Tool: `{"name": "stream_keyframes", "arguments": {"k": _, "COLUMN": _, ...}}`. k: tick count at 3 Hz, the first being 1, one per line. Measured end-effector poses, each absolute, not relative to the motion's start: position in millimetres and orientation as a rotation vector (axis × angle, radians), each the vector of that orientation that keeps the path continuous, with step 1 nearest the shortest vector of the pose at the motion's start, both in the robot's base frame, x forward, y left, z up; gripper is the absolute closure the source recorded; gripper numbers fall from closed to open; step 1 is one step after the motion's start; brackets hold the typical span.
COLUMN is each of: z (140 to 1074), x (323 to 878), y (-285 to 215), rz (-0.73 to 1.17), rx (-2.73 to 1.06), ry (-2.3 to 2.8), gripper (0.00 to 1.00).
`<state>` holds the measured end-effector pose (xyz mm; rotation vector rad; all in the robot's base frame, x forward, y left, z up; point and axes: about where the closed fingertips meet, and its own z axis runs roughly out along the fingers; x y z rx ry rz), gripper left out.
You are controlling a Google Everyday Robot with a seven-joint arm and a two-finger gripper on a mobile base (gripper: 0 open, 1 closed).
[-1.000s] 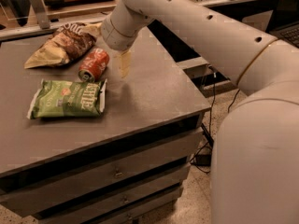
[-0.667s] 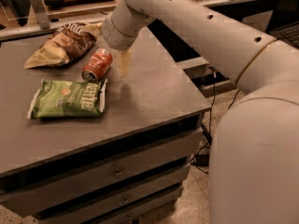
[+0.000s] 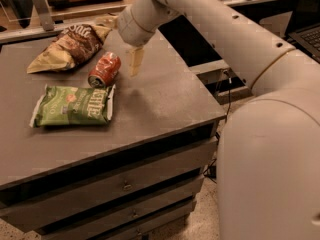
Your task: Knock coke can over
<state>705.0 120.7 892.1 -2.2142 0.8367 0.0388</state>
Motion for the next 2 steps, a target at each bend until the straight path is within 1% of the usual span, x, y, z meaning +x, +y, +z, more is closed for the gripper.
{"name": "stream_keyframes", "arguments": {"k": 1, "z": 907.1, "x": 713.9, "y": 103.5, "rz": 0.175, "rx": -2.151, "ry": 0.853, "gripper": 0.0}}
{"name": "stream_keyframes", "arguments": {"k": 2, "z": 907.1, "x": 713.9, "y": 103.5, "rz": 0.175, "rx": -2.151, "ry": 0.853, "gripper": 0.0}}
